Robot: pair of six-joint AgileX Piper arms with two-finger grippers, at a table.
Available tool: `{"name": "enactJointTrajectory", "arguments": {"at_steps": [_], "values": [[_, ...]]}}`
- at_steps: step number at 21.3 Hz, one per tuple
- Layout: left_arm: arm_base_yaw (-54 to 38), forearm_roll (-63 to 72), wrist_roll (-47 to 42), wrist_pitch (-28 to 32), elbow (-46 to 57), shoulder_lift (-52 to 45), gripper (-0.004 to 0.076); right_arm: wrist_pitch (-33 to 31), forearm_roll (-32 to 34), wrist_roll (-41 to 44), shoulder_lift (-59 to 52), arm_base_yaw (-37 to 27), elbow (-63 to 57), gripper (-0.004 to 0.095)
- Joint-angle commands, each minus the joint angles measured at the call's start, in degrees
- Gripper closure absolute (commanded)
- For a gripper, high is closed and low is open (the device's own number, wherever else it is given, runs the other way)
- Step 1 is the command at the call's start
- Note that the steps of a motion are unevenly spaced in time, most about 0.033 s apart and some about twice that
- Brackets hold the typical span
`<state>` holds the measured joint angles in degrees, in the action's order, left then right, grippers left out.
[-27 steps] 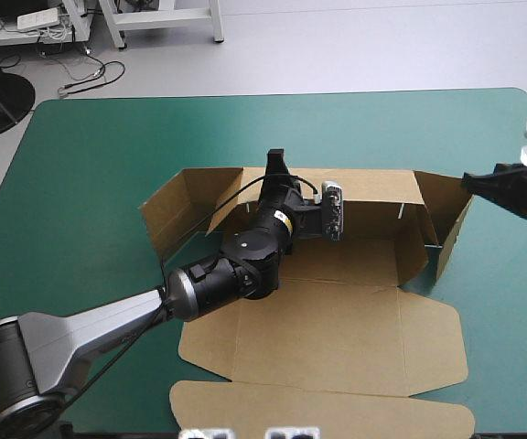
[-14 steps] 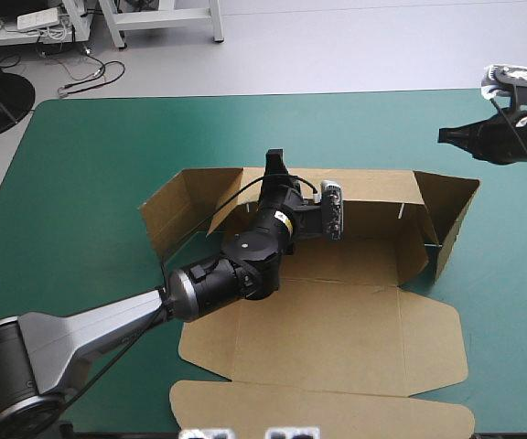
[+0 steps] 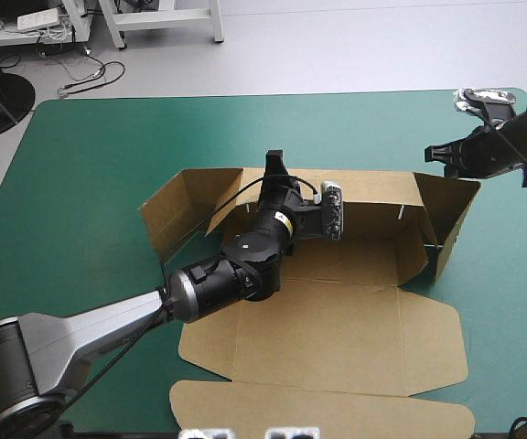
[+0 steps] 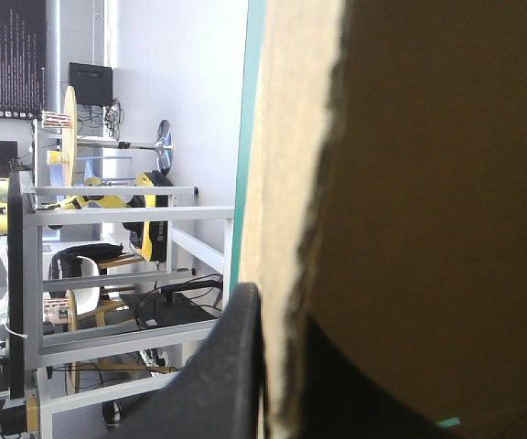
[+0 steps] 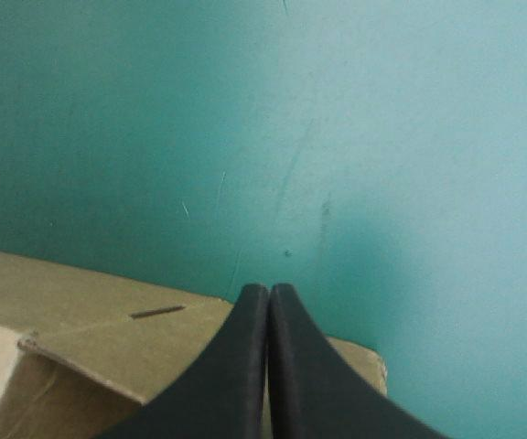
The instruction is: Fold the box
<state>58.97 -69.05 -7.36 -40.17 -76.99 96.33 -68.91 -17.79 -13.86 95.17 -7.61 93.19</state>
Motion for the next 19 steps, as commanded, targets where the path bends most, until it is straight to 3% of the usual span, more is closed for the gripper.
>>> {"name": "enactJointTrajectory", "arguments": {"at_steps": [1, 7, 11, 14, 19], "values": [[0.47, -0.97, -1.17, -0.74, -1.2, -2.62, 0.0733, -2.8, -1.62, -2.61, -2.73, -0.12, 1.71, 0.0923], [0.47, 0.18, -1.85, -2.3, -1.2, -2.5, 0.0734, 2.87, -5.89, -8.01, -10.78, -0.12, -11.2, 0.0923], [0.47, 0.78, -2.81, -2.3, -1.2, -2.5, 0.0733, 12.86, -8.31, -12.27, -17.33, -0.12, -26.36, 0.0923], [0.47, 0.79, -2.65, -2.3, -1.2, -2.5, 0.0734, 20.99, -16.54, -18.22, -22.69, -0.12, -36.23, 0.0923], [0.47, 1.0, -2.65, -2.3, -1.2, -2.5, 0.0734, 24.94, -26.13, -26.53, -27.51, -0.12, -43.18, 0.0923]]}}
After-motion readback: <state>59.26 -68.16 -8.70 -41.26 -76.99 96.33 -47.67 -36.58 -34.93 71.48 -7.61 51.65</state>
